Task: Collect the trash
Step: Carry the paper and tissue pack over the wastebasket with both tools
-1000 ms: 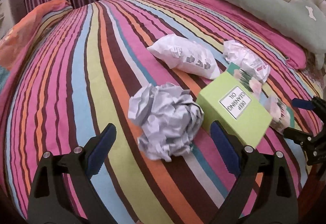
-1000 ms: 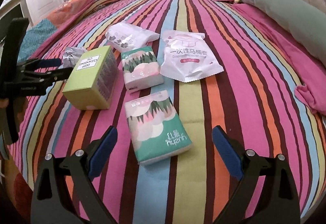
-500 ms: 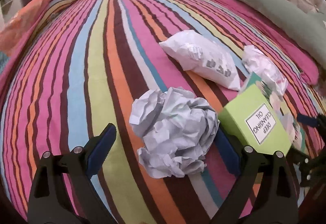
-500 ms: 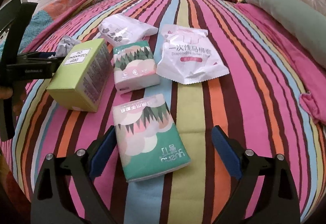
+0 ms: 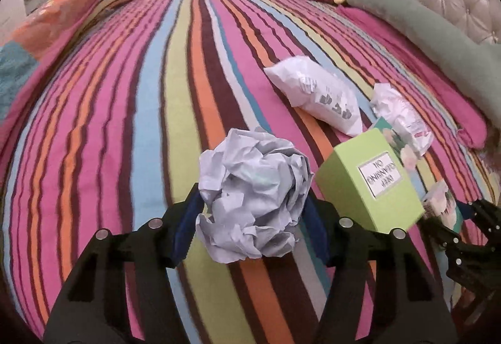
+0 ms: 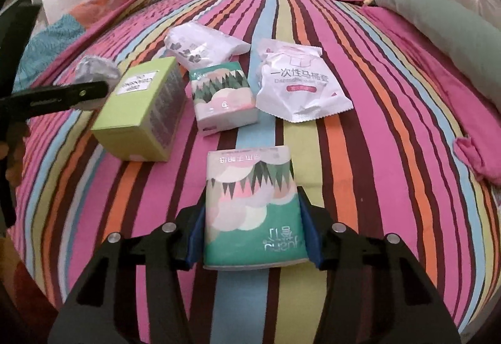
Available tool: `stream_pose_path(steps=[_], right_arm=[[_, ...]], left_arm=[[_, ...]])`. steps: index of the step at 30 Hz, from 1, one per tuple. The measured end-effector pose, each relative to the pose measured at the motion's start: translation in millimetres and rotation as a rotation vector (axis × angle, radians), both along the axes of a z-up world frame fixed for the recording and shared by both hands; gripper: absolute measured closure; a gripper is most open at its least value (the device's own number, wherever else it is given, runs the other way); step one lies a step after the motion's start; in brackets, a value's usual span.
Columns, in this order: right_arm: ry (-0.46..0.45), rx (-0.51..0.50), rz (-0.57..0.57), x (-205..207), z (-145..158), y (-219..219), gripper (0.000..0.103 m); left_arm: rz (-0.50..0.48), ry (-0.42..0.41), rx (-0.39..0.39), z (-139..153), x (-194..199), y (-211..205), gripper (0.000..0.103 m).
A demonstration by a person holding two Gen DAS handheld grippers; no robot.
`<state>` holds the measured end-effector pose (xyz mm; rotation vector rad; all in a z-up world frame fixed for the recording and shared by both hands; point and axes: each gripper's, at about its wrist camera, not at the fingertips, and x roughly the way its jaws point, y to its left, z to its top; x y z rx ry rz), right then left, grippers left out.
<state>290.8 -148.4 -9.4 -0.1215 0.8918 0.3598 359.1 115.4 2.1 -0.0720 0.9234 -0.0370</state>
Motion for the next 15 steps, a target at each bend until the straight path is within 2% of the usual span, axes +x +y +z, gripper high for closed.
stream_pose_path(steps=[7,15], right_arm=[[0.022,0.036,-0.056,-15.6,8.0,-11.4,0.054],[0.049,0.097,-0.115,-44.3,14.0,-31.2,0.054]], left_arm=[[0.048,-0.014,-0.011,16.1,-47.0,4.2,0.043],[0.044,-0.022,-0.056,19.2,-110.4,-4.2,0.043]])
